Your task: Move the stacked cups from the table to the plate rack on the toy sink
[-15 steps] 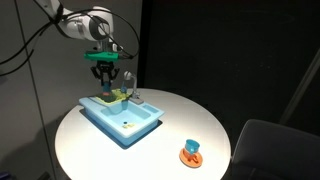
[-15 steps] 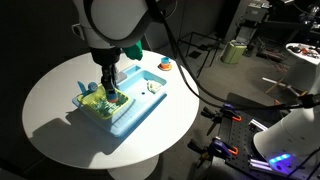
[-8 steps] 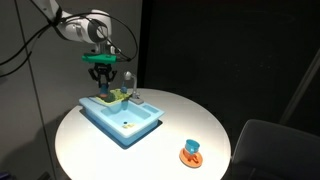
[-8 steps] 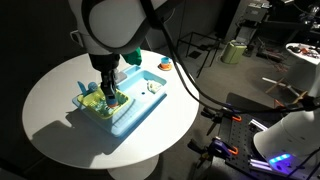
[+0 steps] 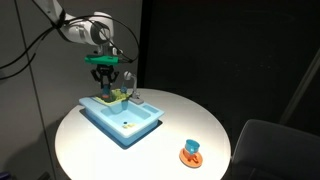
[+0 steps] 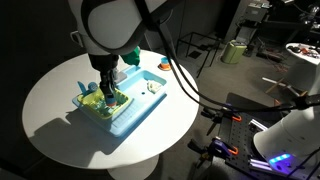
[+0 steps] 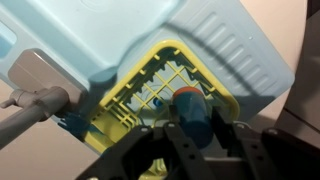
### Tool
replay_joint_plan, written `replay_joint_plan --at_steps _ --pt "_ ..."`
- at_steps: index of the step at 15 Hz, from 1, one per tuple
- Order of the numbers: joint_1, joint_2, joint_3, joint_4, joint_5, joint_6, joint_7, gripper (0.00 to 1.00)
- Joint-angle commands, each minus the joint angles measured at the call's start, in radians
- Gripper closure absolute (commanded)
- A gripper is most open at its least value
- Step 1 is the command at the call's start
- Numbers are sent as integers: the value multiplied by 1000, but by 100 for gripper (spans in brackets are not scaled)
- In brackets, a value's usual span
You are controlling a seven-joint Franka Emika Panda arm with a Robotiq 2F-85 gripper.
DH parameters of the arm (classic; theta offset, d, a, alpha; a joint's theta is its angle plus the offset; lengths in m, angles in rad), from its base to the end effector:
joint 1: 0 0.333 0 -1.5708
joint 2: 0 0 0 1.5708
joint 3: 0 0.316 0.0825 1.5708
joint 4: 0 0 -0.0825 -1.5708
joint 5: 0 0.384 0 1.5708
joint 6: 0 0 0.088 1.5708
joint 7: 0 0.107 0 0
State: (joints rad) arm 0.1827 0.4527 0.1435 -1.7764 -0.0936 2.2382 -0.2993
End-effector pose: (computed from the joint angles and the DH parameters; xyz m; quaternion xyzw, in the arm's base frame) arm 0.6245 0.2001 0.3079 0.9447 0.3279 0.0075 0.0056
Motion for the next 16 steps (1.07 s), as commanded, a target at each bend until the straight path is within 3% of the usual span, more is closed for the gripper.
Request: replay_joint_plan --at_steps 1,4,5,16 --pt "-10 36 5 50 -23 5 -8 87" --pt "-10 25 10 26 -12 3 5 87" --pt "-9 29 10 28 -12 3 5 62" --pt "-9 30 11 26 -12 3 5 62"
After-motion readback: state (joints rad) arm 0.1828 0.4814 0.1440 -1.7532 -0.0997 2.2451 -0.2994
